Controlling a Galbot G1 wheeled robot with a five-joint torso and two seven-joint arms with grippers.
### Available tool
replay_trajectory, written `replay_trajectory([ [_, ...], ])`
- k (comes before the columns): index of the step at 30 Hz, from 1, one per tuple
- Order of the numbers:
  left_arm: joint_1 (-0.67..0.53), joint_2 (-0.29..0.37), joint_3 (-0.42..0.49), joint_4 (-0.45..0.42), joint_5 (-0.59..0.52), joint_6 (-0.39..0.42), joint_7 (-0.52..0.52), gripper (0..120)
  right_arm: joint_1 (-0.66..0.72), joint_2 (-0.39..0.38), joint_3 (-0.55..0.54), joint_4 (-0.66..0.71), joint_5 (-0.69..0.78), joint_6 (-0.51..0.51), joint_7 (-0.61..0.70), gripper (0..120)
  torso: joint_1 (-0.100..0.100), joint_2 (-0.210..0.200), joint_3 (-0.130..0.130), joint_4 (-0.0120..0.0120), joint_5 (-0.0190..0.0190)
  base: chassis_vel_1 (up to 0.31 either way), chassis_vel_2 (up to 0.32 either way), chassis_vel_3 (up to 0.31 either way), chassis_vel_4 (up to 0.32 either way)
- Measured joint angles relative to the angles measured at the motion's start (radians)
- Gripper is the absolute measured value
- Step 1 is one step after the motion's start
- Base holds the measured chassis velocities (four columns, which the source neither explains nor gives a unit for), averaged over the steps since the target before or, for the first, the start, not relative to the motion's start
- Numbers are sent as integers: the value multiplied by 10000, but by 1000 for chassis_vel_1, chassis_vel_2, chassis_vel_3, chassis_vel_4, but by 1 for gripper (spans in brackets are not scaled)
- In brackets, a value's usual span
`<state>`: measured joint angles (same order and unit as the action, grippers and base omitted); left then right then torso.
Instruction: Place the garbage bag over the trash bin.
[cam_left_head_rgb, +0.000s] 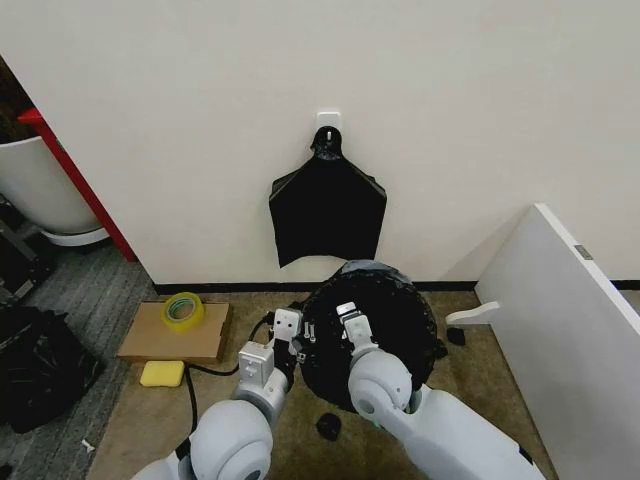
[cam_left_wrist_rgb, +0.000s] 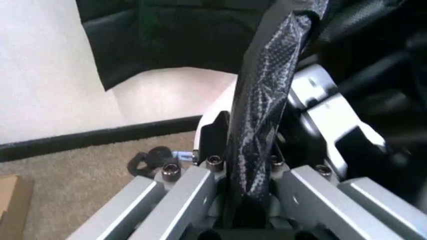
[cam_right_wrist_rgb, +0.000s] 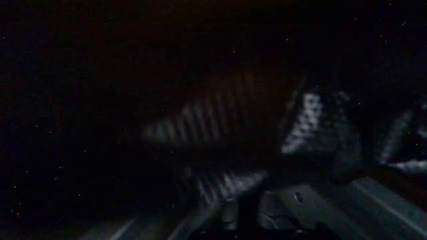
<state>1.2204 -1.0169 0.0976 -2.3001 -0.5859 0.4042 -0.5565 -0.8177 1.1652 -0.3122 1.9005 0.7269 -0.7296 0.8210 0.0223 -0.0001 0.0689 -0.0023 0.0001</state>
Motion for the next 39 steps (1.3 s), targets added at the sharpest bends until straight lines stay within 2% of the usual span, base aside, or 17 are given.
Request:
replay_trajectory([
  [5,262,52,-215,-225,22,10,91,0,25,-163,200,-422,23,1,16,0,0,0,0,-2,1,0,0,0,0],
  [13,260,88,-316,-296,-7,23,110,0,-194,-130,-50,12,197,-7,53,0,0,0,0,-3,1,0,0,0,0],
  [20,440,161,-303,-440,10,45,148,0,64,14,26,-163,45,117,-129,0,0,0,0,-1,1,0,0,0,0],
  [27,448,228,-368,-491,17,45,177,0,-152,-210,-49,-16,198,-2,107,0,0,0,0,-5,1,0,0,0,0],
  [33,540,268,-314,-520,18,80,242,0,92,-24,-32,160,150,82,-660,0,0,0,0,0,0,0,0,0,0],
  [39,586,263,-382,-614,14,90,250,0,158,-132,103,-134,123,42,-477,0,0,0,0,-3,1,0,0,0,0],
])
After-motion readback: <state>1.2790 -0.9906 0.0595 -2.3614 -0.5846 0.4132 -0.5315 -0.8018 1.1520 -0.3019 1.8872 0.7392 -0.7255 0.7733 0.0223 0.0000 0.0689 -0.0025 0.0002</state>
